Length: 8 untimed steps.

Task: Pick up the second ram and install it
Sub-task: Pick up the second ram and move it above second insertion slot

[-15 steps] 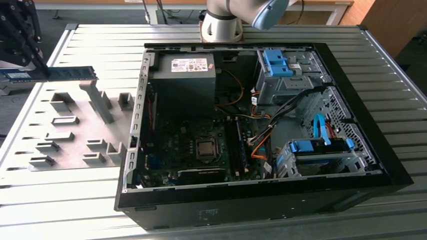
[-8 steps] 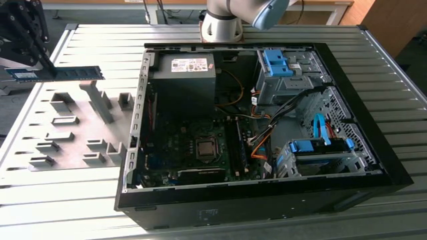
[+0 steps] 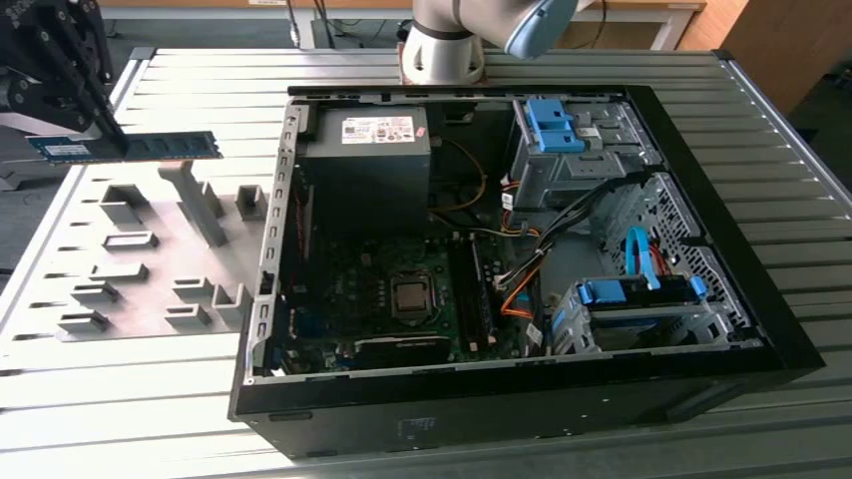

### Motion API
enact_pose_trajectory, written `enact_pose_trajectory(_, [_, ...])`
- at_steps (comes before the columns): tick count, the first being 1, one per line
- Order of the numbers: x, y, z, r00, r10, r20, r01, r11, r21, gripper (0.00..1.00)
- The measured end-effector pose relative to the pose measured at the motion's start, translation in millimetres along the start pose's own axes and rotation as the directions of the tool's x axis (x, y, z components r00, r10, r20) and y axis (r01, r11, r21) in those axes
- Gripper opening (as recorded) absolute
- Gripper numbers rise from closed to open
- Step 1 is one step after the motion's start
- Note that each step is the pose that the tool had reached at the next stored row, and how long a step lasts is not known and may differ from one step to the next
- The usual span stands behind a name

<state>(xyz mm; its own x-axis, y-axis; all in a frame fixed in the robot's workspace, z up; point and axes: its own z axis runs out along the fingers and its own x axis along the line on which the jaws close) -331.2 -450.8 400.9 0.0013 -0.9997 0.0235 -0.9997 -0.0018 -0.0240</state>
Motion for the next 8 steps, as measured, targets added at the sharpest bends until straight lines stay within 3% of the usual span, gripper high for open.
enact_pose_trajectory(8, [0.0, -10.3, 0.3, 1.0, 0.0, 0.0, 0.0, 1.0, 0.0, 0.14])
